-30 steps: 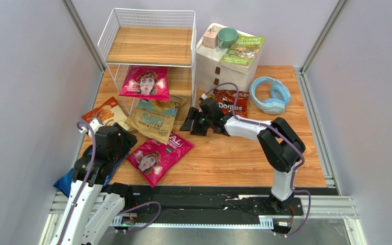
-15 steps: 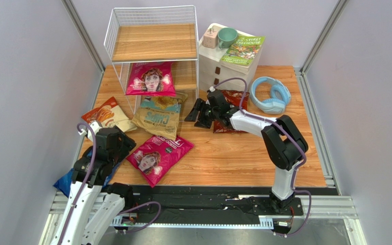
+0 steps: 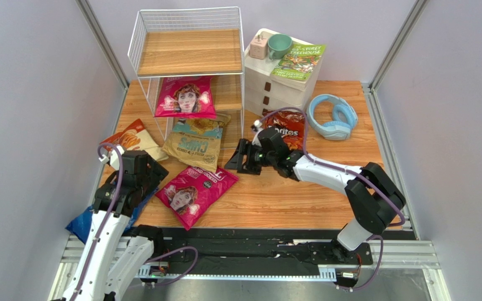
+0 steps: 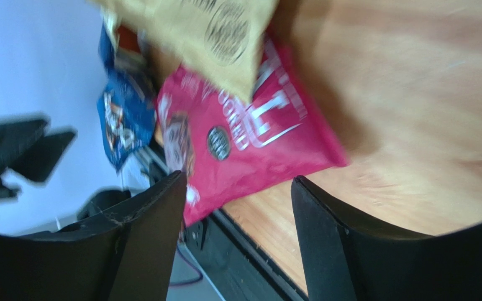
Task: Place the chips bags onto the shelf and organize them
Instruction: Adjust the shelf at the center of the board, then adjust the potato chip on the shelf.
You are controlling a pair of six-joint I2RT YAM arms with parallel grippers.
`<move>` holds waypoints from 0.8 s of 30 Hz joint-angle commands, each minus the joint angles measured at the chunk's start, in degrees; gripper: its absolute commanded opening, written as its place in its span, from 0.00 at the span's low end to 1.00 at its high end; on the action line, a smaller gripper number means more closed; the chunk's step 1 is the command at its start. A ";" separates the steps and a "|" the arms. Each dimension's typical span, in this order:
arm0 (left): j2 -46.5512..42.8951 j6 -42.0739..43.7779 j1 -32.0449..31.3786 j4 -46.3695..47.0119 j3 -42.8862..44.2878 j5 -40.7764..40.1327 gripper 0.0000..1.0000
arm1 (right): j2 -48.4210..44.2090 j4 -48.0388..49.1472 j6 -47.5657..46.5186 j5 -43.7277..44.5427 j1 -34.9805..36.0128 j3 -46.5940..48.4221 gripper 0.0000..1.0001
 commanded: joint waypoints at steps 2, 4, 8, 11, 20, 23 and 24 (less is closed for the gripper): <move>1.77 2.63 6.50 2.30 0.99 5.09 0.81 | -0.16 -0.83 -9.78 7.37 8.80 7.49 0.67; 1.25 3.68 8.80 2.47 0.46 7.47 0.81 | -0.34 0.55 -15.41 16.65 10.75 8.38 0.66; 0.28 5.71 9.51 2.47 0.81 6.78 0.81 | 3.08 7.76 -21.22 27.86 11.55 9.17 0.66; 0.80 5.62 9.51 3.26 0.81 8.26 0.81 | 9.84 8.04 -24.47 31.55 11.11 13.30 0.67; -1.39 7.38 9.25 2.56 0.90 7.66 0.81 | 19.51 15.51 -34.49 43.42 11.46 14.18 0.67; -2.36 8.26 9.25 2.03 0.81 7.48 0.81 | 20.84 17.52 -34.76 42.82 11.20 14.27 0.67; -2.53 8.35 9.25 1.60 0.72 7.48 0.81 | 21.10 18.31 -34.50 42.29 11.20 14.27 0.67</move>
